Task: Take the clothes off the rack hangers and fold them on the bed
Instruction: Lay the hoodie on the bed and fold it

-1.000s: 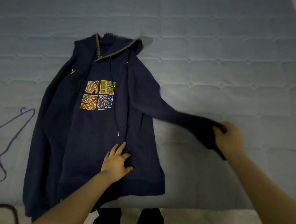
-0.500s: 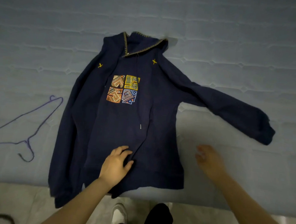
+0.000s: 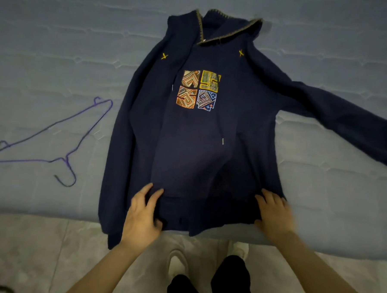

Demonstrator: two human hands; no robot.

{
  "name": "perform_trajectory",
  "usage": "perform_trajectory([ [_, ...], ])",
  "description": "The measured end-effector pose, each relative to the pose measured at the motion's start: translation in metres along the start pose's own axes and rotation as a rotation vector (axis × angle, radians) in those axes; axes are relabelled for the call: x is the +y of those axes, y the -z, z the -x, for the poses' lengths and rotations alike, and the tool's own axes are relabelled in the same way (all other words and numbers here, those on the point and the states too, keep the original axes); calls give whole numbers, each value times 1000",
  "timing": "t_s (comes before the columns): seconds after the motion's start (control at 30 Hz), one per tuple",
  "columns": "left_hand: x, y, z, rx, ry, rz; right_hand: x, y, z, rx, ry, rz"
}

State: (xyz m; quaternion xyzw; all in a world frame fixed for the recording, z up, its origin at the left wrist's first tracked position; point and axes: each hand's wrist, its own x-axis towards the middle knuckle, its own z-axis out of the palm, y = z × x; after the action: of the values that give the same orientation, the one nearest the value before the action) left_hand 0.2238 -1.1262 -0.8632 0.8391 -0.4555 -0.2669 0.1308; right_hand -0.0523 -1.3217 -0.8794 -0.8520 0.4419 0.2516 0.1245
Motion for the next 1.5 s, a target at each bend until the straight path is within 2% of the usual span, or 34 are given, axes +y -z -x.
perform_trajectory([
  [0.1, -11, -8, 3, 19, 185, 128, -1, -9, -1, 168, 17, 12],
  [0.2, -18, -16, -1, -13, 190, 112, 6, -9, 1, 323, 54, -26],
  [0.27, -18, -20, -2, -2, 216, 106, 10, -12, 4, 366, 74, -99],
  [0.4, -18, -28, -4, 33, 295, 188, 23, -11, 8, 385, 113, -258],
  [0.5, -17, -28, -2, 56, 355, 248, 31, -1, 14, 366, 26, -308],
  [0.6, -12, -22, 1, 104, 341, 258, 37, 5, 18, 381, 26, -371],
  [0.7, -5, -15, 5, 206, 350, 341, 43, 14, 25, 291, 38, -507],
  [0.8, 9, -6, 8, 345, 313, 395, 49, 26, 32, 236, 140, -535],
  [0.9, 23, 6, 10, 417, 331, 546, 60, 27, 34, 311, 243, -452],
  [1.03, 30, 15, 17, 432, 386, 615, 68, 20, 38, 394, 138, -422],
  [1.13, 29, 19, 24, 422, 400, 620, 70, 17, 44, 405, 7, -549],
  [1.23, 27, 20, 31, 327, 352, 678, 61, 20, 47, 409, -75, -745],
  [1.3, 28, 22, 34, 251, 317, 608, 50, 27, 47, 390, -135, -836],
  [1.37, 34, 23, 35, 181, 303, 421, 39, 37, 47, 352, -181, -925],
  [1.43, 40, 23, 35, 148, 309, 247, 30, 47, 44, 290, -186, -1049],
  [1.5, 43, 19, 30, 141, 356, 135, 25, 54, 41, 257, -162, -1050],
])
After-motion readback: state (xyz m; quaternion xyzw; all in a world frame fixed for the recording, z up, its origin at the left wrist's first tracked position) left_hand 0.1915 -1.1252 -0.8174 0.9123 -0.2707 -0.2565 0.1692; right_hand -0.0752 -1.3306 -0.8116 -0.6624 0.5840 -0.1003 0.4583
